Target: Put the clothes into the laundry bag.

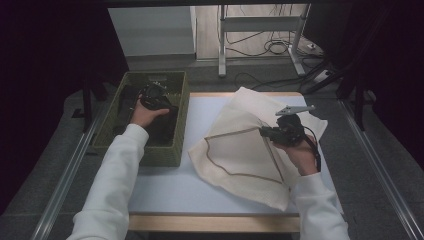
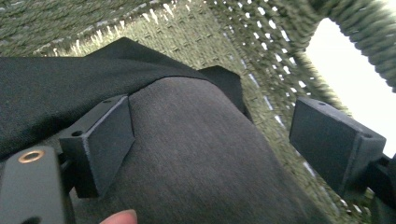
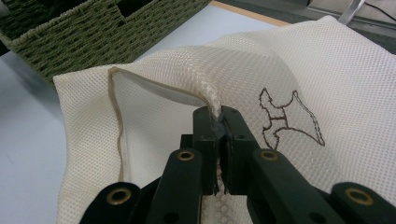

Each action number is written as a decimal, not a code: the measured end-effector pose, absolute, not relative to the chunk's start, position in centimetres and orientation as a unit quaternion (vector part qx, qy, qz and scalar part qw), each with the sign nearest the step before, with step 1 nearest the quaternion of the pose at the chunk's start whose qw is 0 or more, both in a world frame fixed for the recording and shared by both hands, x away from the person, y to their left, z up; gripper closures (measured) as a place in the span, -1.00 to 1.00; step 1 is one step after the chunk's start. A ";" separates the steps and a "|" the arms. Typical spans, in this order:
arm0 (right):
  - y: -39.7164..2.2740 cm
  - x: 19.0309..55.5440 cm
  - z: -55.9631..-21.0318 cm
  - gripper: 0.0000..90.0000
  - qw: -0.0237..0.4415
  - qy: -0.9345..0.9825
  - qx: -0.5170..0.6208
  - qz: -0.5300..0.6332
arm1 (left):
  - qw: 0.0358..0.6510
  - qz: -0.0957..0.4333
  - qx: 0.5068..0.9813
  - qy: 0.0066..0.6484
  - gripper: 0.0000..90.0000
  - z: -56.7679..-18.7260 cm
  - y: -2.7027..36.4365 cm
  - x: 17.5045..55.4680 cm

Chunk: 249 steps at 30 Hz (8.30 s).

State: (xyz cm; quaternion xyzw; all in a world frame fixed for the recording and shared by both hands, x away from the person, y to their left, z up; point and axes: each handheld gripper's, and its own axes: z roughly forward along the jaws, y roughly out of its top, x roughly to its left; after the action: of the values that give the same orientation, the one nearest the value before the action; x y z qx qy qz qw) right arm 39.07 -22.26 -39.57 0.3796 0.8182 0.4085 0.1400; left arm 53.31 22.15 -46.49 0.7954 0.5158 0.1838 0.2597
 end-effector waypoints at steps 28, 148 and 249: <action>-22.4 38.9 -39.8 0.90 0.141 0.819 0.383 0.404 | 0.119 0.199 0.829 0.509 -0.57 -50.3 22.2 54.2; -23.0 38.9 -39.5 0.90 0.149 0.811 0.389 0.411 | 0.491 0.265 0.648 0.518 0.71 -37.4 30.3 43.7; -23.2 38.7 -39.3 0.90 0.158 0.807 0.390 0.414 | 0.601 0.272 0.632 0.407 0.72 -30.7 27.7 36.5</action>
State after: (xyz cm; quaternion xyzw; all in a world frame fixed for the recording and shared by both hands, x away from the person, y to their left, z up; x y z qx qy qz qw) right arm 38.75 -23.22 -39.26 0.3895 0.8075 0.4140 0.1575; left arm 36.48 27.73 -30.69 0.6323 0.4068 0.2718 0.6007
